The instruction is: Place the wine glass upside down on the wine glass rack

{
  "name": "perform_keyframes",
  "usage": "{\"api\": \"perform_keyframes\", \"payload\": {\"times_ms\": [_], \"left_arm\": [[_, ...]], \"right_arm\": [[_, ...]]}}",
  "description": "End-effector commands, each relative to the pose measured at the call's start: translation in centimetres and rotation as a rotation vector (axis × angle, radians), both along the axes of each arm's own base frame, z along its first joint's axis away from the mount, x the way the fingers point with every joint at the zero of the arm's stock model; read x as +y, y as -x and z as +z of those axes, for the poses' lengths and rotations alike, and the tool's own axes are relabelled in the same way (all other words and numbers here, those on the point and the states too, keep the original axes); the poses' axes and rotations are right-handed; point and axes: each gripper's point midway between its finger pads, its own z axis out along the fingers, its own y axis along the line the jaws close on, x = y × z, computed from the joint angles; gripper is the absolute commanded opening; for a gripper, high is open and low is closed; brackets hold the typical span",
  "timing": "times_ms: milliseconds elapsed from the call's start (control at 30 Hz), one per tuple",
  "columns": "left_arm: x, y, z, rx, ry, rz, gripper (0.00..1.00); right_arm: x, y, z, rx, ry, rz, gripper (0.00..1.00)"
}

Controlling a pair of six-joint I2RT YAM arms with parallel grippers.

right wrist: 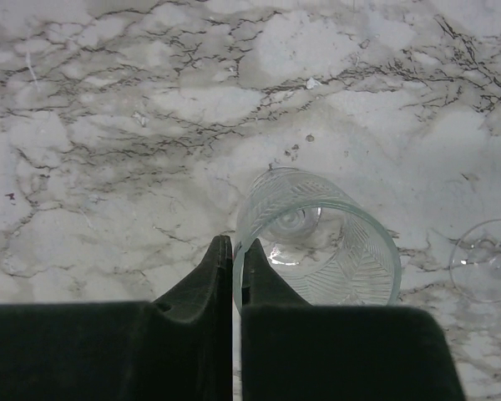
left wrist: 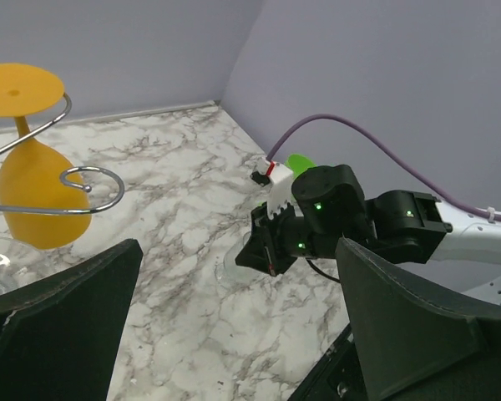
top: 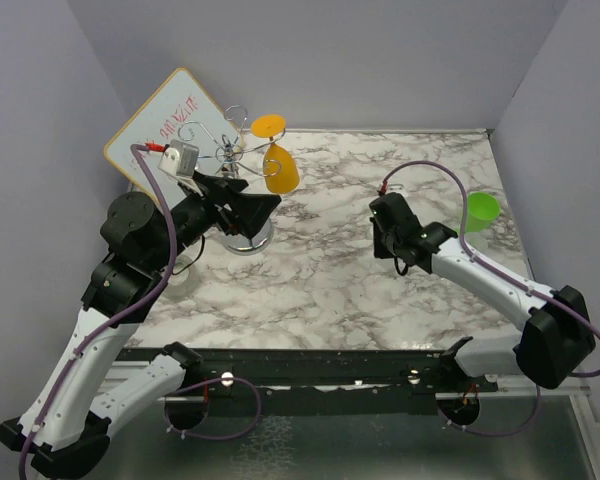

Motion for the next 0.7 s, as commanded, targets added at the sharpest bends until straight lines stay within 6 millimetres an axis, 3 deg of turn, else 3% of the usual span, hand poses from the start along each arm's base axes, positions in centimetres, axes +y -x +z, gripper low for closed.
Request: {"api": "perform_keyframes", "payload": {"times_ms": [0,200,400,667], "left_arm": [[-1.2,-0.3,-1.0,0.070,0.041,-0.041,0.99],[-2.2,-1.0,-1.1,0.126,0.096,-0.063,0.99],[-3.5,-1.6,-1.6,0.169,0.140,-0.101,0.98],[-6.6,-3.4,-4.3,0.210,0.069,-0.077,0.83]], "right_arm": [[1.9,-1.2,5.6,-0.203,-0.187,0.040,0.01],[3.4,-1.1,12.3,-0.419,-0.468,0.036,0.01],[4.2,0.8,20.0,-0.622,-0.815,0.058,0.01],[3.6,3.6,26.1,-0.654,-1.130,0.015,0.01]]}}
